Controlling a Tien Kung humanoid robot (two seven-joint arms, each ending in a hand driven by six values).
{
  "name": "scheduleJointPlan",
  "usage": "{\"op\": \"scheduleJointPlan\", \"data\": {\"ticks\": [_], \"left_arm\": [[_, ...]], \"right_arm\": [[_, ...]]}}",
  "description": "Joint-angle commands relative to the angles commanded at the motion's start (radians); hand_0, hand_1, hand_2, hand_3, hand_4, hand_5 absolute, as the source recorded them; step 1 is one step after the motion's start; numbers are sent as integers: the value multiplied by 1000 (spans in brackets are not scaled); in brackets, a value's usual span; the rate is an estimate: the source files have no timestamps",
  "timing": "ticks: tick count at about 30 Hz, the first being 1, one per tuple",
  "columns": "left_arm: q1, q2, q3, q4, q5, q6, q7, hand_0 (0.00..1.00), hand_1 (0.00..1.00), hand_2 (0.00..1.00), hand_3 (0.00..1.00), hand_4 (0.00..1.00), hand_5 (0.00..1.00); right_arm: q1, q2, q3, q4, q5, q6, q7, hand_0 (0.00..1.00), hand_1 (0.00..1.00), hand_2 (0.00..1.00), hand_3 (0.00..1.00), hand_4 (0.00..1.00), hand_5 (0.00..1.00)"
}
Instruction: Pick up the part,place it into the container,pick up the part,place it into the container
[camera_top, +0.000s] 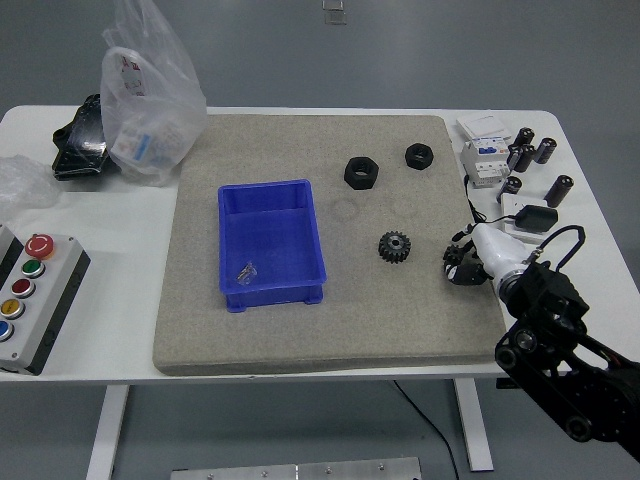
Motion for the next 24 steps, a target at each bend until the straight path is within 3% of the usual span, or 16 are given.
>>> {"op": "scheduleJointPlan", "data": {"ticks": [9, 16, 24], "left_arm": [[0, 0, -1, 0, -2, 3, -5, 778, 729, 689, 811, 603, 2], [-1, 0, 1, 0, -6, 5, -6, 778, 728, 687, 811, 602, 2], [-5, 3, 5, 0, -3, 4, -4, 778, 727, 687, 810, 604, 2]], "right_arm": [[8, -3, -26, -2, -4, -22, 0, 265, 573, 418, 615, 522, 2], [67, -11, -87, 4, -32, -86, 0, 261, 573, 411, 614, 527, 2], [237, 38, -242, 21, 13, -249, 0, 264, 570, 407, 604, 538, 2]]}}
